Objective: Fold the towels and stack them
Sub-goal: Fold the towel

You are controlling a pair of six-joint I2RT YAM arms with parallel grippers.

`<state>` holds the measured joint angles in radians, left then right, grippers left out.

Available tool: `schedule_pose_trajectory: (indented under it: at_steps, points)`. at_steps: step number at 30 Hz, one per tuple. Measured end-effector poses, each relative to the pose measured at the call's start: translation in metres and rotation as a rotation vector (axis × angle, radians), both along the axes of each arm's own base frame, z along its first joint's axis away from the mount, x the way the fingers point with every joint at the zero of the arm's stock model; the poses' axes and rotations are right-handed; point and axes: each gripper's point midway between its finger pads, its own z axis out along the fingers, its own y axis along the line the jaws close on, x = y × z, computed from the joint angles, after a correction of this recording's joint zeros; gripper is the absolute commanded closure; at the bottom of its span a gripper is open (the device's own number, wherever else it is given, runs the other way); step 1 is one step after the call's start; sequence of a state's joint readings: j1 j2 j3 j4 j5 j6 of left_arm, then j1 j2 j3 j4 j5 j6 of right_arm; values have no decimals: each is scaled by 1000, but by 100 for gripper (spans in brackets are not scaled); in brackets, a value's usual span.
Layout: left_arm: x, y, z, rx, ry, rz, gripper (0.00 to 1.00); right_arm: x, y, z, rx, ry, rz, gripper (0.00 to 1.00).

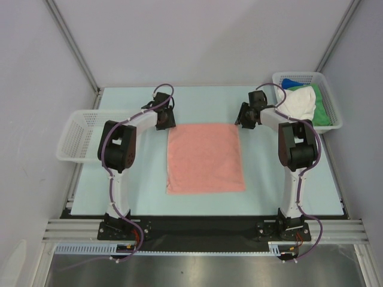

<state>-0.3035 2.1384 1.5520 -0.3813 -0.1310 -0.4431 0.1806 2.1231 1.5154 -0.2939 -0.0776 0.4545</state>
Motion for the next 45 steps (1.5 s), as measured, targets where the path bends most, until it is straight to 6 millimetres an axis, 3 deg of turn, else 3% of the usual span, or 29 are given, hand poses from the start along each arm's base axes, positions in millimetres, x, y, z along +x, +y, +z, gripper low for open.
schedule_pose_trajectory:
  at_steps: [8, 12, 15, 22, 29, 39, 41, 44, 45]
  points:
    - [1, -3, 0, -14, -1, -8, 53, -4, 3, 0, 16, -3, 22, 51]
    - [1, -4, 0, -19, 0, -12, 53, -16, -2, 2, 15, -6, 6, 48]
    - [1, -4, 0, -21, 0, -14, 53, -21, -3, 12, 20, -30, 0, 49]
    - [1, -5, 0, -24, -1, -15, 53, -10, 0, 40, 21, -121, 4, 49]
    - [1, -5, 0, -25, -1, -16, 53, -8, 11, 30, 3, -98, 54, 50]
    - [3, -6, -1, -27, -3, -16, 59, -3, 15, -1, -56, -17, 86, 52]
    - [3, -7, -1, -29, -6, -17, 59, -3, 14, -2, -65, -15, 84, 55]
    - [5, -8, -1, -34, -13, -18, 66, -4, 12, -4, -76, -8, 87, 69]
    - [5, -8, -1, -36, -15, -19, 69, -4, 12, -4, -78, -7, 87, 79]
